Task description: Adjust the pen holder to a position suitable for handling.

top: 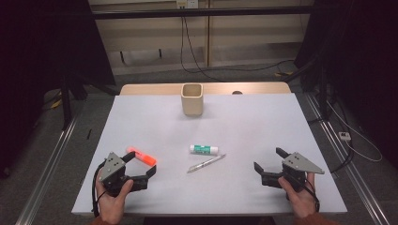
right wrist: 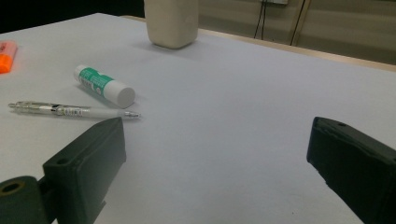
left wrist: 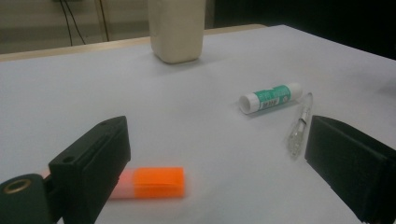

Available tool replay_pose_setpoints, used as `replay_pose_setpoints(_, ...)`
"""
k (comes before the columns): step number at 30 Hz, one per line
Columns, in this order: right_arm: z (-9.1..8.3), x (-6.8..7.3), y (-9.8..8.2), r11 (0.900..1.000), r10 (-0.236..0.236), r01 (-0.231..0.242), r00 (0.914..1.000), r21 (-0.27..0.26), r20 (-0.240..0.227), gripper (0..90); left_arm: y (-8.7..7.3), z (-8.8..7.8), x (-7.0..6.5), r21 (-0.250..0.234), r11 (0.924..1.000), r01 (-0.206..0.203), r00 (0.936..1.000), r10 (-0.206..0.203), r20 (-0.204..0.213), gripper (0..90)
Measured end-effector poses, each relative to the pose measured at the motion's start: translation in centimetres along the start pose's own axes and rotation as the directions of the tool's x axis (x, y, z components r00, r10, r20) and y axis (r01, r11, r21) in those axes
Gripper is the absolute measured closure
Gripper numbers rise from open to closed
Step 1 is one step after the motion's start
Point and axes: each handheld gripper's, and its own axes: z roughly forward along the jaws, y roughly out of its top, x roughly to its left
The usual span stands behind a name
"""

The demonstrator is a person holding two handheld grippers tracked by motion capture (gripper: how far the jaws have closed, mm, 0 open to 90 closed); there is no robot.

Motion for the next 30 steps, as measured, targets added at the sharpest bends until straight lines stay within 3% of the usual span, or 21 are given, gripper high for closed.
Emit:
replay_pose_setpoints(17, 0.2, 0.1, 0.1, 1.000, 0.008, -0.008, 0.9998, 0.009, -0.016, 4.8, -0.1, 0.1, 0.0, 0.010, 1.0000, 0.001, 1.0000, -0.001, 0.003, 6.7)
replay_pose_setpoints(23, 0.5, 0.2, 0.3, 1.000, 0.006, -0.005, 0.9990, 0.017, -0.043, 3.7, 0.0, 0.0, 0.0, 0.011, 0.9999, -0.004, 1.0000, 0.004, 0.006, 6.7)
replay_pose_setpoints(30, 1.0, 0.3, 1.0, 0.999, -0.004, 0.007, 0.9987, 0.051, -0.051, 3.6, -0.1, 0.0, 0.0, 0.015, 0.9999, 0.001, 1.0000, -0.001, 0.010, 6.7)
